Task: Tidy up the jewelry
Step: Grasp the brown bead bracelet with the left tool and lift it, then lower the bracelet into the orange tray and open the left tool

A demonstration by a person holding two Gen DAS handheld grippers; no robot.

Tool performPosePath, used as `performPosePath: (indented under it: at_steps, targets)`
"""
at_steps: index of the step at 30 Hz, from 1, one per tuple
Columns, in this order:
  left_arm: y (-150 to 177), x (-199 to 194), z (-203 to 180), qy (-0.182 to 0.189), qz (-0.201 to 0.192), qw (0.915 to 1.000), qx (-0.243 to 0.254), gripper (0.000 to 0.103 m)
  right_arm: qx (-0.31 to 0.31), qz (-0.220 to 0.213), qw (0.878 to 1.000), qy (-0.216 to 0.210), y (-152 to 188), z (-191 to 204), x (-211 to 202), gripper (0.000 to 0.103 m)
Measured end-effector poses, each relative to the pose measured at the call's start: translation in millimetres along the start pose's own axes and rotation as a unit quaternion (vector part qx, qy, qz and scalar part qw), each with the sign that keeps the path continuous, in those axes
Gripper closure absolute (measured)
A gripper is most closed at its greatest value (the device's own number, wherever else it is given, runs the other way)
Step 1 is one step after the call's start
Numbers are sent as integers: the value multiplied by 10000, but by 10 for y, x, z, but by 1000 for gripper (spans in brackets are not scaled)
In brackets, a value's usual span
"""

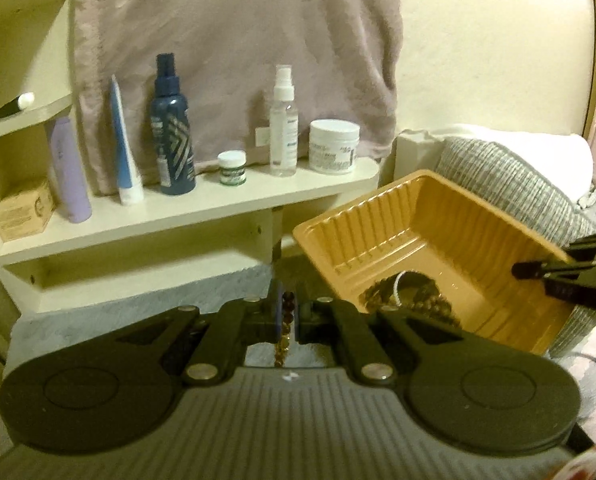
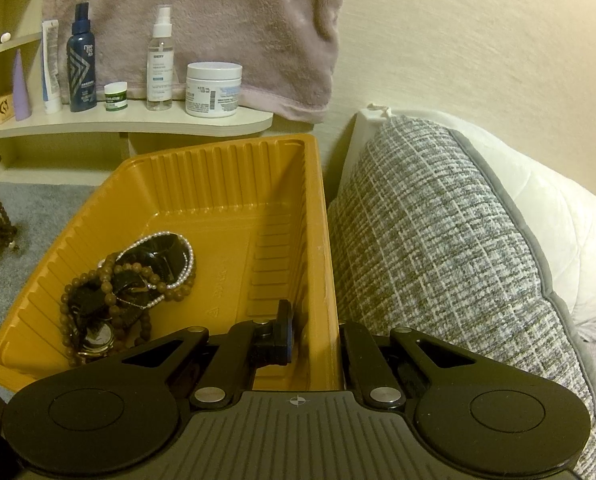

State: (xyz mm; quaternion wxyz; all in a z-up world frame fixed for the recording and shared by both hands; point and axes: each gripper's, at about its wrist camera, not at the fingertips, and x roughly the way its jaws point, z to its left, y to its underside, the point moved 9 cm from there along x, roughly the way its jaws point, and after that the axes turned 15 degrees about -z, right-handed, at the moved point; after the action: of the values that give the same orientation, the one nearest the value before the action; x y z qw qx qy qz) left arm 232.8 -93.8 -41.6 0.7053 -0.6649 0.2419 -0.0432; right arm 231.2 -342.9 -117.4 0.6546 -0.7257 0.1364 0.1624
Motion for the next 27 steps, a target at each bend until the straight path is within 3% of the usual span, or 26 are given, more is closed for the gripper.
performPosePath:
  at_steps: [21, 27]
  targets:
    - [-233, 236, -384, 488, -84, 9987, -90, 99, 60, 5, 10000, -7, 15, -13, 1, 97]
    - [-373, 231, -540, 851, -140, 9957, -348, 99, 46, -3, 10000, -1, 15, -9, 0, 97]
